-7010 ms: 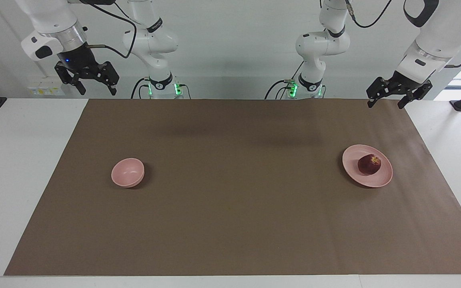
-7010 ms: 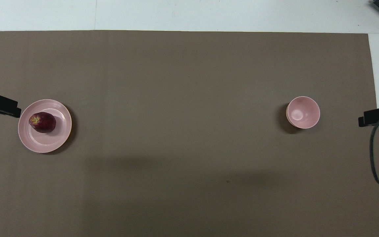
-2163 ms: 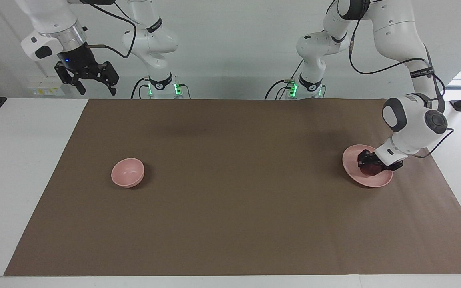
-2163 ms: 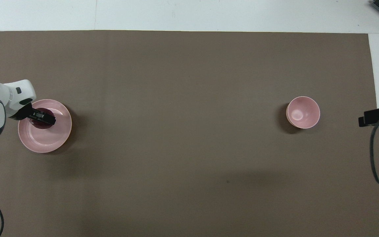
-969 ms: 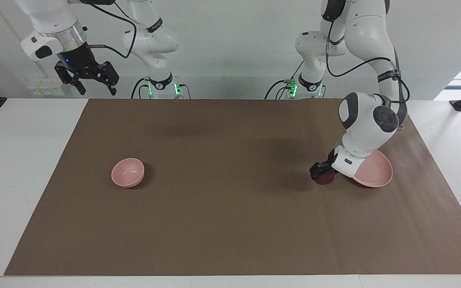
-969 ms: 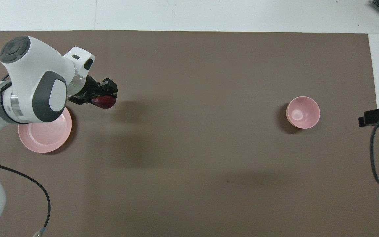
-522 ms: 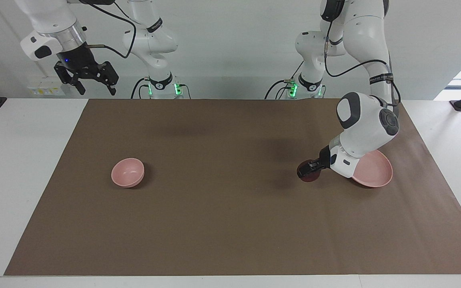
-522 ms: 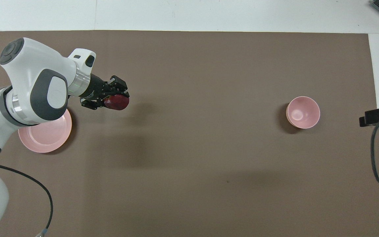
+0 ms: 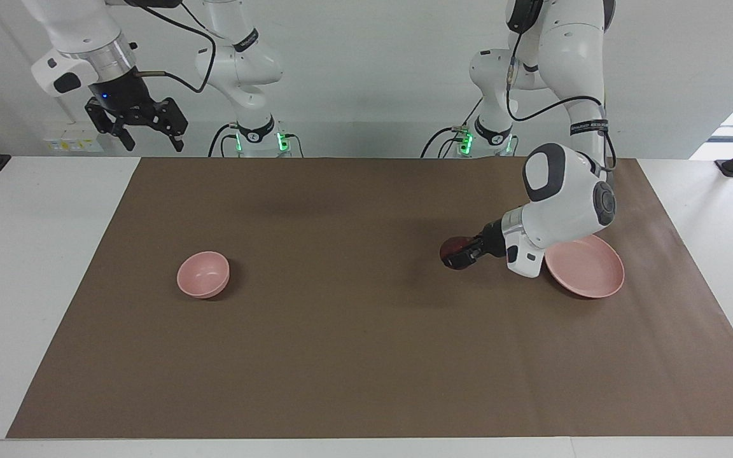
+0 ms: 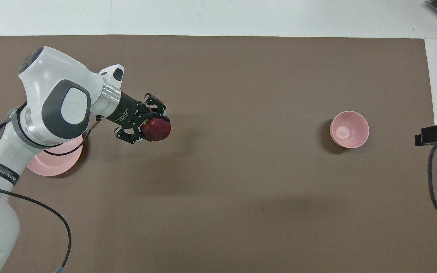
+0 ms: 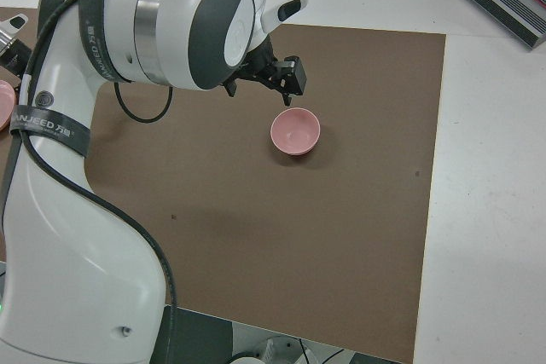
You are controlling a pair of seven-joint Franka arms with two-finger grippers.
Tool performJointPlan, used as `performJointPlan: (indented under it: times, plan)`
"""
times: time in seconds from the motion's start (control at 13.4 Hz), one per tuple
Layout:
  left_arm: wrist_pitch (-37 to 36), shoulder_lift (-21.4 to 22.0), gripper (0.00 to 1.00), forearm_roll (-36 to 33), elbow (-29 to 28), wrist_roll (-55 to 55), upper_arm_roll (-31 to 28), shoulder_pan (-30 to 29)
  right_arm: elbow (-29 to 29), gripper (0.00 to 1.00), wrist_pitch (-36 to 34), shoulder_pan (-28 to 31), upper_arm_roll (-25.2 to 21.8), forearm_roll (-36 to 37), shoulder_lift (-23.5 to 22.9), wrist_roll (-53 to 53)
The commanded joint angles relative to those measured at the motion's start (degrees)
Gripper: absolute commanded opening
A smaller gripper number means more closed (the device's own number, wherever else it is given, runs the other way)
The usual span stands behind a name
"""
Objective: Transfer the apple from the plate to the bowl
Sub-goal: 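Lift the apple with the left gripper and carry it toward the bowl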
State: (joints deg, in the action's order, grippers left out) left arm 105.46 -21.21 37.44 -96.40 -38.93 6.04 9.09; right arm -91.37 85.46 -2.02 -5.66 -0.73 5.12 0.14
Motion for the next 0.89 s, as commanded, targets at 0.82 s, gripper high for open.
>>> performJointPlan:
  times: [0.82]
  plan:
    - [-8.5,0.4,0.00,31.2,1.7,-15.0,11.4,-0.2,-4.3,1.00,0.0,0.6,1.1,-10.0,0.9,-2.3]
